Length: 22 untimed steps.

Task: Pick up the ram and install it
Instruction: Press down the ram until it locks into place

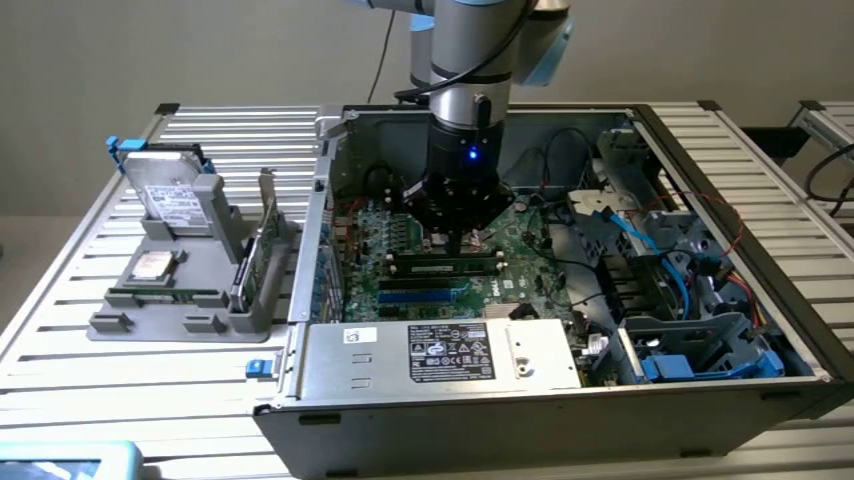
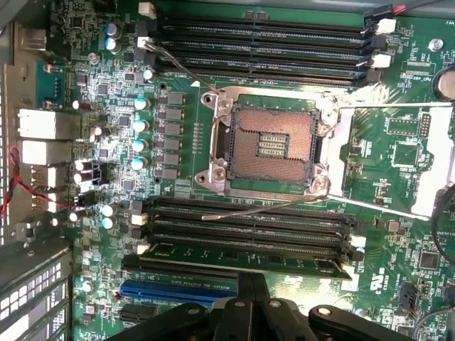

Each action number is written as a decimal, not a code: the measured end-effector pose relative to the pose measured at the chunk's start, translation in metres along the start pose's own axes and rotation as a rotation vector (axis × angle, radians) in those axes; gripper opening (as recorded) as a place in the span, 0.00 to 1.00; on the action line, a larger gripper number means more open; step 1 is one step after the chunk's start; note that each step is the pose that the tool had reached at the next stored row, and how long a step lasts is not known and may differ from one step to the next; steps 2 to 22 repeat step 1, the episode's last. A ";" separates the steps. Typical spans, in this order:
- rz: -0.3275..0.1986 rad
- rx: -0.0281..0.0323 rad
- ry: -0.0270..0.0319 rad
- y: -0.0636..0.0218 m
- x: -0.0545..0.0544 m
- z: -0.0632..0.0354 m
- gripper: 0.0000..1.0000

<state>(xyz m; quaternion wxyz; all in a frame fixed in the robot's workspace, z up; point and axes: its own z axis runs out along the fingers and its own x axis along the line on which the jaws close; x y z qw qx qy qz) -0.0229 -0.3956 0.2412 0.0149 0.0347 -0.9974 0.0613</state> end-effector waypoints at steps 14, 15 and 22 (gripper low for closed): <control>0.000 -0.0001 0.0000 0.0000 0.000 0.0000 0.11; 0.000 -0.0001 0.0000 0.0000 0.000 0.0000 0.11; 0.000 -0.0001 0.0000 0.0000 0.000 0.0000 0.11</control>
